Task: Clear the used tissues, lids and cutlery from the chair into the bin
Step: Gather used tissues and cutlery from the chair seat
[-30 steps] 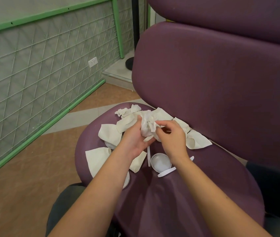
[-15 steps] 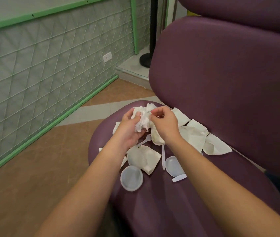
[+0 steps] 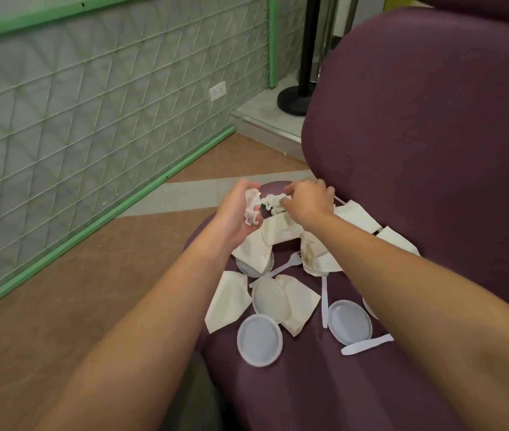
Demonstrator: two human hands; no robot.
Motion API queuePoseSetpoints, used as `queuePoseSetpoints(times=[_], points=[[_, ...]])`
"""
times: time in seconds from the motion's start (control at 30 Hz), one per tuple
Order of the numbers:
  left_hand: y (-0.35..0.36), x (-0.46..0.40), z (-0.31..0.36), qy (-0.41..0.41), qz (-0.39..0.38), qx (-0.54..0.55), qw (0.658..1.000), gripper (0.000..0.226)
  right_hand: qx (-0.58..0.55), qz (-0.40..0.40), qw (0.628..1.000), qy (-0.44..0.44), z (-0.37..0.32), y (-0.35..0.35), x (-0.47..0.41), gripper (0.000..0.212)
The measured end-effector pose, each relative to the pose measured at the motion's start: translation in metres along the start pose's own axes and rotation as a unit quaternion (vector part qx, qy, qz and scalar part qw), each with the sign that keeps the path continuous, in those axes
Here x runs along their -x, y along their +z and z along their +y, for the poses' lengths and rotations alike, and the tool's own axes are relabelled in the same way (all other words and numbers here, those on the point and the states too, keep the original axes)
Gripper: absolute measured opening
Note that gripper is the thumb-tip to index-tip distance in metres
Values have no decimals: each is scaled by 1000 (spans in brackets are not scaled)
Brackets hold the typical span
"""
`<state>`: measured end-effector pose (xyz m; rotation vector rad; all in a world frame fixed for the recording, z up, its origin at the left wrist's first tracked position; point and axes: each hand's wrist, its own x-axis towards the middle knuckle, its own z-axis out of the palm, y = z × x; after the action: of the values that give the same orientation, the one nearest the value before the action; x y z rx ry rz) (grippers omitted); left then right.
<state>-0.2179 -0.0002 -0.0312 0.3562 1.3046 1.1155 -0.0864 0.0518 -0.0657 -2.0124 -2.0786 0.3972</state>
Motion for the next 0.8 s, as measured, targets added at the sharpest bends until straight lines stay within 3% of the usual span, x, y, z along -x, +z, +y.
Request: queuePoseSetpoints(times=[0.1, 0.2, 0.33, 0.43, 0.57, 0.7, 0.77, 0.8], points=[[-2, -13, -1, 32, 19, -100, 994, 25, 52, -41, 998, 2, -4, 10, -12, 34], [-4, -18, -3, 20, 30, -113, 993, 39, 56, -40, 998, 4, -7, 20, -22, 29], [-9, -24, -5, 21, 38, -127, 991, 36, 42, -5, 999, 16, -9, 26, -27, 16], [-8, -27, -3, 37, 41, -121, 991, 31, -87, 36, 995, 17, -8, 22, -25, 14], [-1, -24, -5, 44, 26, -77, 996, 27, -329, 74, 941, -28, -6, 8, 5, 7], [6, -15, -10, 47, -32, -63, 996, 48, -429, 75, 898, -59, -5, -1, 49, 5], [9, -8, -13, 33, -73, -66, 995, 64, -425, 85, 898, -80, -5, 0, 62, 8], [12, -6, -15, 38, -79, -63, 994, 58, -408, 94, 903, -93, -2, 1, 67, 13]])
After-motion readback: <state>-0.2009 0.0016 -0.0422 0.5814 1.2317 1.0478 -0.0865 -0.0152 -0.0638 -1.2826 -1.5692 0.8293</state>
